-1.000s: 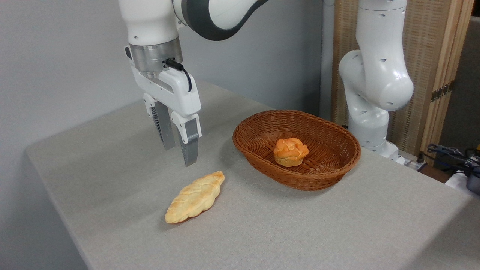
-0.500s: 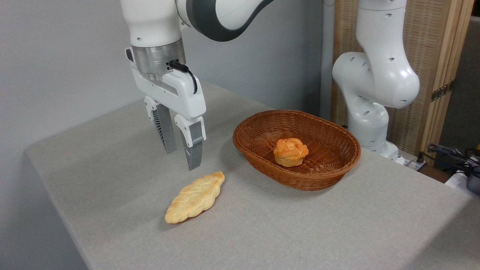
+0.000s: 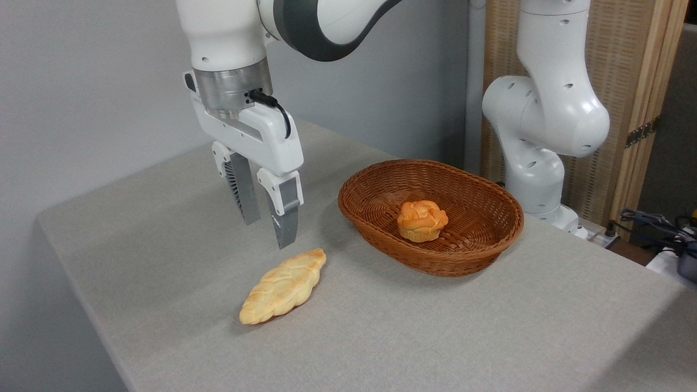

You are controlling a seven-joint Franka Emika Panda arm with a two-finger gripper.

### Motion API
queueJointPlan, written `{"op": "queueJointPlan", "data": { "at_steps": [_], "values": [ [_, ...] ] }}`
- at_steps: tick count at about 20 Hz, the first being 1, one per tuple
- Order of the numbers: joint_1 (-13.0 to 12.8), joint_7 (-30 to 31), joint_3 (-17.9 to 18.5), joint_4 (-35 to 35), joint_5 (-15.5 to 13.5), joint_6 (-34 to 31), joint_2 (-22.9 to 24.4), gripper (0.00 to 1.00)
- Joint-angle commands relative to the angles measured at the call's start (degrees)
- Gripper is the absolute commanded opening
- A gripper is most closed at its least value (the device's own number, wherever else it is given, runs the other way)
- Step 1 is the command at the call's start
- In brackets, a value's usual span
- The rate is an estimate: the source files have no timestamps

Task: Put bread into the basket
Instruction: 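Lower the open gripper onto the golden elongated bread roll, then close the gripper on the middle of the bread roll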

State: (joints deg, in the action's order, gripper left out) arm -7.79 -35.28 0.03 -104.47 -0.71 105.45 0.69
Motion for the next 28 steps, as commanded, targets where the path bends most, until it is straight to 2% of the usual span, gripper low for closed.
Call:
{"op": "queueJointPlan", "data": {
  "at_steps": [1, 5, 8, 13, 20, 28],
  "values": [
    [0.7, -0.2, -0.5, -0.1, -1.1, -1.7, -0.2, 1.00],
    [0.6, -0.2, -0.5, -0.5, -1.2, -1.7, -2.6, 1.00],
    [0.7, 0.3, -0.5, -0.5, -3.9, -1.0, -4.8, 1.00],
    [0.8, 0.4, -0.1, -0.5, -6.2, -0.8, -7.4, 1.00],
    [0.9, 0.0, 0.6, -0.4, -5.7, 2.4, -11.0, 1.00],
    [0.8, -0.1, 0.7, -0.3, -5.5, 2.9, -12.3, 1.00]
  ]
}}
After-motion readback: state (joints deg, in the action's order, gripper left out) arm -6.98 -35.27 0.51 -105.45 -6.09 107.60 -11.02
